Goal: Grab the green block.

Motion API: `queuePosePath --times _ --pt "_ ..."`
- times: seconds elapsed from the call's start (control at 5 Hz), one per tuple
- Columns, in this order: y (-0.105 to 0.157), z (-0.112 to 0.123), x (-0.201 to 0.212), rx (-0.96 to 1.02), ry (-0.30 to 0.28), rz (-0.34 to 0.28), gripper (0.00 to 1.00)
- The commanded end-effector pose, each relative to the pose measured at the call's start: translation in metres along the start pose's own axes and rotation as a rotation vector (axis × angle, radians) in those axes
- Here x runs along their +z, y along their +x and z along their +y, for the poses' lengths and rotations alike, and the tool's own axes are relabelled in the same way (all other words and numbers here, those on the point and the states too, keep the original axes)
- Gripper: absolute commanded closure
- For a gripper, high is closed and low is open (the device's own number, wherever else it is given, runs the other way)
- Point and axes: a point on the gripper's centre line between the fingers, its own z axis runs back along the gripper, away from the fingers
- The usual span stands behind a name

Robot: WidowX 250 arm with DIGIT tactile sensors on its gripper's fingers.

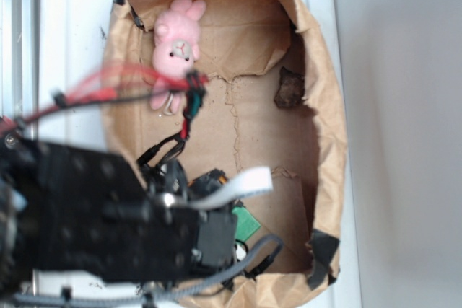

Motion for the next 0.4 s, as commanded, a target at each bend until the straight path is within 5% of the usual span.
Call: queuePosePath --times 0.0,0.2 --pt "-0.004 -0.018 0.002 -0.026 -0.001 -0.046 0.00" --pt "-0.007 -0.005 -0.002 -0.039 -0.040 -0.003 0.00"
